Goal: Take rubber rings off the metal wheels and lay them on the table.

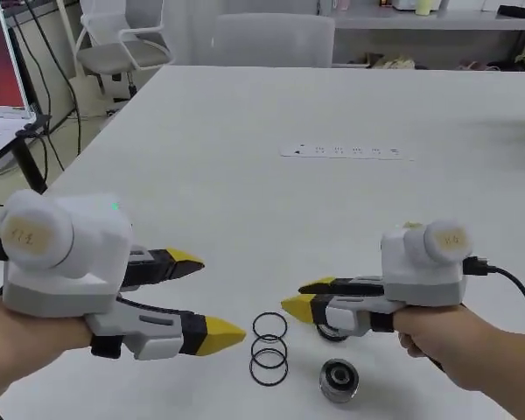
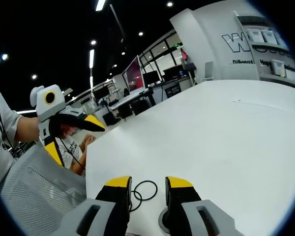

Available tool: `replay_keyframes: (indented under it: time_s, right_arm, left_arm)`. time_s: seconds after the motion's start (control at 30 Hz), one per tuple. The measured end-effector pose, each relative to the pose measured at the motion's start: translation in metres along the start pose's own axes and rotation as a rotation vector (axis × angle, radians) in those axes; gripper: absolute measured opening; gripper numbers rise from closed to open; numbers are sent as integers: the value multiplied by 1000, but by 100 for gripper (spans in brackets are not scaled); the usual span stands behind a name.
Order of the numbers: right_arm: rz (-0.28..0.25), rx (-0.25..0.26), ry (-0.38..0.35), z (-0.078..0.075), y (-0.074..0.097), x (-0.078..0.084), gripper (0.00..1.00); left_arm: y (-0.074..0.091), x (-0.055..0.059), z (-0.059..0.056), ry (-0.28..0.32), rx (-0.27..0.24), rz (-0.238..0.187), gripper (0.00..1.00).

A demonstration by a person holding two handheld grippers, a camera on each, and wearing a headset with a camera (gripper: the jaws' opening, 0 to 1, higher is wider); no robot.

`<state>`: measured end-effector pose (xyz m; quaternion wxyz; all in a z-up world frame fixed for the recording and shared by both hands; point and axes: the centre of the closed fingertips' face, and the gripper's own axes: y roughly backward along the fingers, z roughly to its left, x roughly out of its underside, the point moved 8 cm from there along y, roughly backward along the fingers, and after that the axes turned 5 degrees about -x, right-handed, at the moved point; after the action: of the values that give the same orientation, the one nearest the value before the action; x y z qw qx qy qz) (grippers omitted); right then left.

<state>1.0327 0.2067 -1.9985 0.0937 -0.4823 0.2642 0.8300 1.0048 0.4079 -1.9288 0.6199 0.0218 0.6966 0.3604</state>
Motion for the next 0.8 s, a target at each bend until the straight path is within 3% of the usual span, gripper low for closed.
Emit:
replay_keyframes:
  time_s: [0.2,0.53,0.8]
  right_arm:
    - [-17,22,25,-5,11,-4,31]
    - [33,58,147,-15,28,-2,34]
    - [48,60,183,-18,38,0,32]
  left_arm:
    - [-5,-3,3,5,5,2,58]
    - [-12,-7,5,1,11,13,58]
    - [-20,-13,5,-15,22,17,57]
